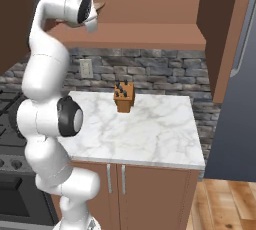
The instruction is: Pick up the bowls from the cabinet and place each bowl in front of a stool on the dining counter.
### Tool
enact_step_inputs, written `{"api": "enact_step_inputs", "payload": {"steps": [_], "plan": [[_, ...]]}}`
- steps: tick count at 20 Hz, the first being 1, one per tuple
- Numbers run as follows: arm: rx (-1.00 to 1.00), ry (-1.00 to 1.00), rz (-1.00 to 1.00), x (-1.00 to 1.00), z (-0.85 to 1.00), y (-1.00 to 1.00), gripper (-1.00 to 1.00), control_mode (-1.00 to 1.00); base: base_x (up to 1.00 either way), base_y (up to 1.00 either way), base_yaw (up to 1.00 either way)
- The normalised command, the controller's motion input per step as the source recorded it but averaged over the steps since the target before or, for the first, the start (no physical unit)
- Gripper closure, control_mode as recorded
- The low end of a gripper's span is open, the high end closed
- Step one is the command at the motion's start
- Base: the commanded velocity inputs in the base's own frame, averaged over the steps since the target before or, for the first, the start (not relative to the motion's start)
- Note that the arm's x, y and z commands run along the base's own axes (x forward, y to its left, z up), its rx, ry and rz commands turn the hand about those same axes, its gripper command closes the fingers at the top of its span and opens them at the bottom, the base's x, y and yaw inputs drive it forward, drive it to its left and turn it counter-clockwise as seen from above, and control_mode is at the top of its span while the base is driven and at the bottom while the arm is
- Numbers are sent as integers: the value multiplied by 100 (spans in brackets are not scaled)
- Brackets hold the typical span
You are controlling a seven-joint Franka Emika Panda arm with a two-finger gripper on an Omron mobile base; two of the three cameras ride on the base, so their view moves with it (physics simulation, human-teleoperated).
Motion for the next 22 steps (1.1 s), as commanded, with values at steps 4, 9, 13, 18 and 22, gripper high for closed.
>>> {"api": "enact_step_inputs", "payload": {"steps": [4, 9, 13, 18, 22], "plan": [[6, -28, -13, -96, 0, -37, 100, -100, 0, 0, 0], [7, -15, -17, -100, 0, -60, 100, -100, 0, 0, 0], [7, -2, -16, -100, 0, -56, 100, -100, 0, 0, 0], [5, 0, -14, -100, 0, -22, 100, -100, 0, 0, 0], [14, 3, -4, -100, 0, 0, 100, -100, 0, 0, 0]]}}
